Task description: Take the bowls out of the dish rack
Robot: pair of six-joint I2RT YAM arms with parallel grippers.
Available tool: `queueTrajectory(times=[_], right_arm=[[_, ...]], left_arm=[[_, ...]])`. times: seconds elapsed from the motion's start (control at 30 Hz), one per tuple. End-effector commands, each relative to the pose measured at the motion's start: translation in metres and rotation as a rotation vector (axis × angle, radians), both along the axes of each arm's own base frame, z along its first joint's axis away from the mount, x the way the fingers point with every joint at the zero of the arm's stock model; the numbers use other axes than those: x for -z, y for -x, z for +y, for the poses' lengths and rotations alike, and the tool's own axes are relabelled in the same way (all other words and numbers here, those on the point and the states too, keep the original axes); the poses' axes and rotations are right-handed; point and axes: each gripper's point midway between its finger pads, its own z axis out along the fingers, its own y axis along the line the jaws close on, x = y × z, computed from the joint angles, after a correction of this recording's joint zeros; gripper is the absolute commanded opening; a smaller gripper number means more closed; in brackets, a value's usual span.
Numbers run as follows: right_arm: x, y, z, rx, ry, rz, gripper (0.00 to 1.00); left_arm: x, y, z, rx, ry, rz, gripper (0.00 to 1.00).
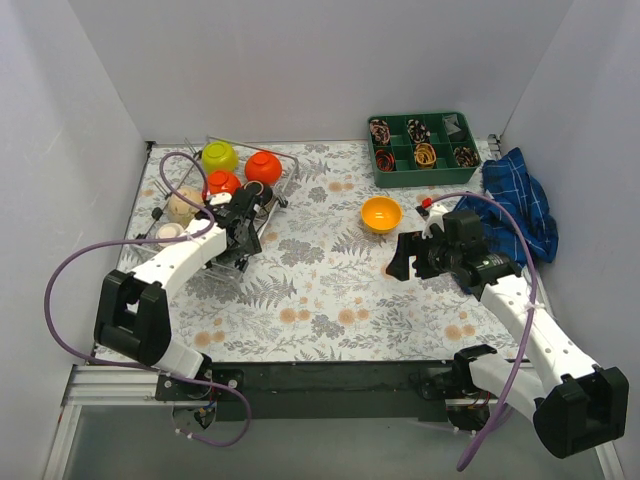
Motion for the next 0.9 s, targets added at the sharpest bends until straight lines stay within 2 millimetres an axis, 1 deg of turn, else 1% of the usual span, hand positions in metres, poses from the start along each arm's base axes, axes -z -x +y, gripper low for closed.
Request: queueTrajectory(times=[0.0, 0.07, 0.1, 0.17, 0.2, 0.27, 0.3, 0.33, 0.4, 0.43, 0.53, 0.63, 0.73, 0.83, 0.87], right_arm=[[-0.005, -0.006, 0.008, -0.028, -0.027, -0.03, 0.87], [-0.007, -0.006, 0.008, -0.031, -0.029, -0.038, 0.87], [-0.008, -0.007, 0.007, -0.026, -0.027, -0.044, 0.87], [-0.008, -0.007, 0.006, -0.027, -0.025, -0.047, 0.87], [-0.01, -0.006, 0.007, -0.028, -0.027, -0.051, 0.87], [-0.012, -0.005, 0.007, -0.031, -0.03, -0.061, 0.87], [-0.013, -0.006, 0.005, -0.028, -0.026, -0.072, 0.87], [-0.013, -0.006, 0.005, -0.027, -0.022, -0.075, 0.87], [-0.012, -0.006, 0.004, -0.028, -0.018, -0.074, 0.87], [-0.012, -0.006, 0.004, -0.031, -0.02, -0.073, 0.87], [-0.013, -0.006, 0.005, -0.032, -0.024, -0.08, 0.87], [-0.011, -0.004, 0.006, -0.039, -0.029, -0.079, 0.87], [-0.012, -0.004, 0.007, -0.044, -0.032, -0.081, 0.87], [-0.012, -0.005, 0.005, -0.04, -0.024, -0.088, 0.87], [-0.011, -0.005, 0.005, -0.044, -0.022, -0.088, 0.87]], left_arm=[[-0.015, 0.018, 0.002, 0.021, 0.002, 0.047, 0.98], [-0.026, 0.009, -0.001, 0.053, -0.01, 0.027, 0.98], [-0.038, 0.0, -0.005, 0.065, -0.007, -0.006, 0.98], [-0.047, -0.007, -0.008, 0.104, -0.017, -0.021, 0.98], [-0.057, -0.016, -0.01, 0.109, -0.026, -0.049, 0.98], [-0.064, -0.022, -0.009, 0.126, -0.065, -0.056, 0.98], [-0.065, -0.026, -0.004, 0.135, -0.111, -0.051, 0.98], [-0.067, -0.032, -0.005, 0.146, -0.127, -0.061, 0.98], [-0.066, -0.037, -0.001, 0.168, -0.171, -0.04, 0.98], [-0.064, -0.043, 0.002, 0.165, -0.218, -0.024, 0.98], [-0.061, -0.052, 0.012, 0.199, -0.339, 0.017, 0.98], [-0.057, -0.059, 0.015, 0.249, -0.414, 0.05, 0.98], [-0.054, -0.066, 0.012, 0.288, -0.428, 0.051, 0.98], [-0.045, -0.07, 0.01, 0.298, -0.429, 0.07, 0.98], [-0.037, -0.07, 0.009, 0.302, -0.433, 0.096, 0.98]])
